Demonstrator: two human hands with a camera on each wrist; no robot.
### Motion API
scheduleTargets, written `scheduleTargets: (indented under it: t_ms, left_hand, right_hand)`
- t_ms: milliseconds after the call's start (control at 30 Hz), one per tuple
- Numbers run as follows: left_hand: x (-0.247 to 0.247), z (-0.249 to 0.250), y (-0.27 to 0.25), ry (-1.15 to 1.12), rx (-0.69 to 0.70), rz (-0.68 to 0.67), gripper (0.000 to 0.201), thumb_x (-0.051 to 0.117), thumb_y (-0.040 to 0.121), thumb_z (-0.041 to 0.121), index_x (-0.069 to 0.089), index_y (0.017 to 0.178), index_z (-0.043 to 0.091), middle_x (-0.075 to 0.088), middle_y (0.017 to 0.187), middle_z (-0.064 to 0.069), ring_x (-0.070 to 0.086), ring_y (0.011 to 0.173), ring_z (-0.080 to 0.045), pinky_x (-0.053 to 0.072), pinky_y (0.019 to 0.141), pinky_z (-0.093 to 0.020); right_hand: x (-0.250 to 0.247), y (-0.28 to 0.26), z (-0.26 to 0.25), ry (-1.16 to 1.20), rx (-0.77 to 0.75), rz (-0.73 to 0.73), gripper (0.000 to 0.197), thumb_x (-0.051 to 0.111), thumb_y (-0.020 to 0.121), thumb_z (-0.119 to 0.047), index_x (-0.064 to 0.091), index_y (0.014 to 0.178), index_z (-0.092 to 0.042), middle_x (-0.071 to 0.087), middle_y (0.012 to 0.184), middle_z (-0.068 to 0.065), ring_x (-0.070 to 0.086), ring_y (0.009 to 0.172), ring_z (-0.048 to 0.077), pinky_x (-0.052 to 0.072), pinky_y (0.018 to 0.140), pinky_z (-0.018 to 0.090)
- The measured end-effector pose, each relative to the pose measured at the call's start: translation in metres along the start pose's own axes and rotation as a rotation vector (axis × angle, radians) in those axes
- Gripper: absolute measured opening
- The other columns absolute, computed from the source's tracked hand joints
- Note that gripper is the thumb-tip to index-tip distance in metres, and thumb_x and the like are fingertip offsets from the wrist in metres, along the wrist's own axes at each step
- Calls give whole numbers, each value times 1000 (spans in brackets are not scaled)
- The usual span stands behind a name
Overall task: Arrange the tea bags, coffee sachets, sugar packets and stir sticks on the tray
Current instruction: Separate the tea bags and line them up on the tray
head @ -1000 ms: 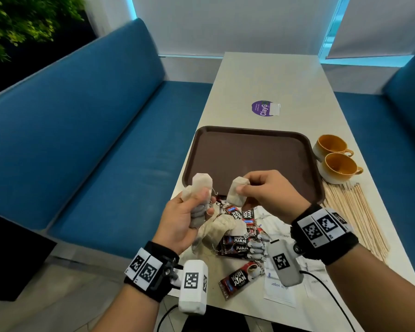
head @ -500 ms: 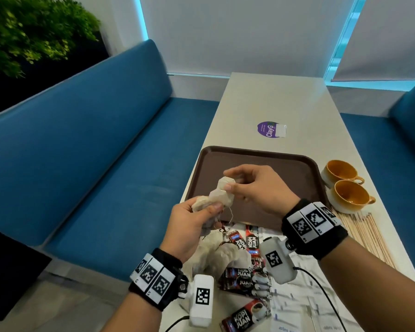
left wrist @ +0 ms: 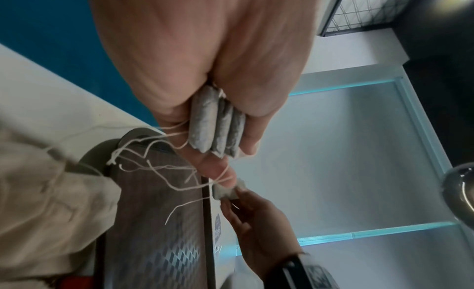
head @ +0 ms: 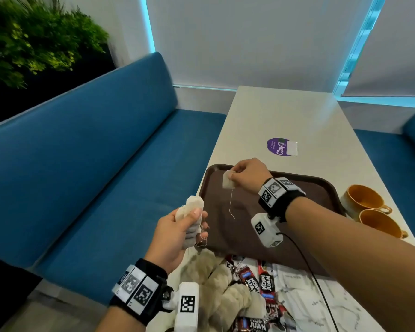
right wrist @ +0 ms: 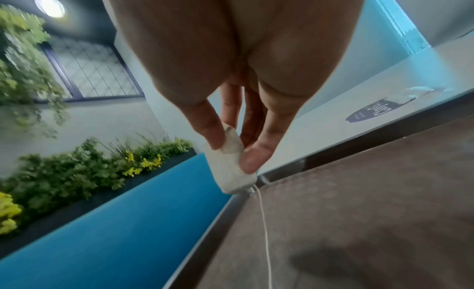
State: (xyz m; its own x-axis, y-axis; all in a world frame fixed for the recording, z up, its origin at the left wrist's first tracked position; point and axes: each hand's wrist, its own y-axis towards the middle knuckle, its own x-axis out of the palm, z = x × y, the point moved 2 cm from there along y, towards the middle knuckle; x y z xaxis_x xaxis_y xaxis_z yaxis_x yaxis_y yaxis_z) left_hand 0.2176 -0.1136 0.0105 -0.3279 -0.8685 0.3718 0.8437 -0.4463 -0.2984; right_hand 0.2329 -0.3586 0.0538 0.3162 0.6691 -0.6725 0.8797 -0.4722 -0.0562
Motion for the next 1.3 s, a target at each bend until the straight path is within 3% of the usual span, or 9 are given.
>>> scheduleTargets:
  t_ms: [233,433,533,633,767,967,1100,1200,1300]
  left_hand:
    - [-6,-3,13,16,-1,-3,28,69,92,15,66,105,-10,67,85,-20,59,70,-26,56,60,-32]
    - [-5,-3,23,16,-9,7,25,71,89,13,66,104,-7,67,83,-20,59,74,-29,56,59,-35]
    - [-5,-4,26,11,-27,8,28,71,89,14,66,105,-8,68,84,-24,63,71,-28,56,56,-33]
    - [-5,-6,27,40,-18,21,39,75,83,23,66,103,-9,68,84,-27,62,67,-29,56,57,-33]
    - [-4,-7,27,22,-15,30,44,77,77,21,65,104,-11,68,84,-27,62,67,-29,56,55,-35]
    - [-8,-6,25,20,-16,36,43,77,77,20,65,103,-12,67,85,-29,62,64,-28,56,54,-36]
    - [-8,-5,23,22,-17,47,41,77,78,20,65,104,-10,67,77,-25,59,55,-21,56,57,-37]
    - [-11,-3,21,21,-17,51,39,74,82,17,63,105,-12,62,67,-17,50,45,-12,54,53,-34]
    - [-14,-2,19,22,-13,51,35,73,86,16,63,106,-11,61,65,-14,49,45,-11,54,56,-35]
  right_hand:
    - [34,50,-4,189,136,-300,14,68,87,3,73,78,-8,66,62,10,60,44,14,50,46,24]
    - [47,90,28,145,187,-185,21,64,91,-6,73,73,-12,71,68,13,69,65,27,64,71,38]
    - [46,105,36,70,166,-104,16,64,91,-12,74,81,-20,75,68,10,76,74,33,64,79,45]
    - [42,111,32,46,139,-66,6,69,92,-21,74,89,-21,69,64,3,71,68,27,64,73,39]
    - [39,110,20,117,200,-243,16,62,90,-4,70,86,-16,66,72,12,63,67,27,52,53,29]
    - [46,110,11,103,200,-381,16,60,85,1,72,90,-9,72,77,18,68,67,28,44,48,24]
    - [56,118,16,-21,161,-224,12,62,92,-8,73,92,-14,74,82,12,68,69,23,60,59,31]
    - [60,120,22,-22,175,-106,17,61,93,-8,76,88,-15,73,73,7,71,65,24,55,51,25]
    - [62,122,26,-30,180,-72,19,64,93,-9,75,80,-19,74,72,6,77,73,27,57,56,27]
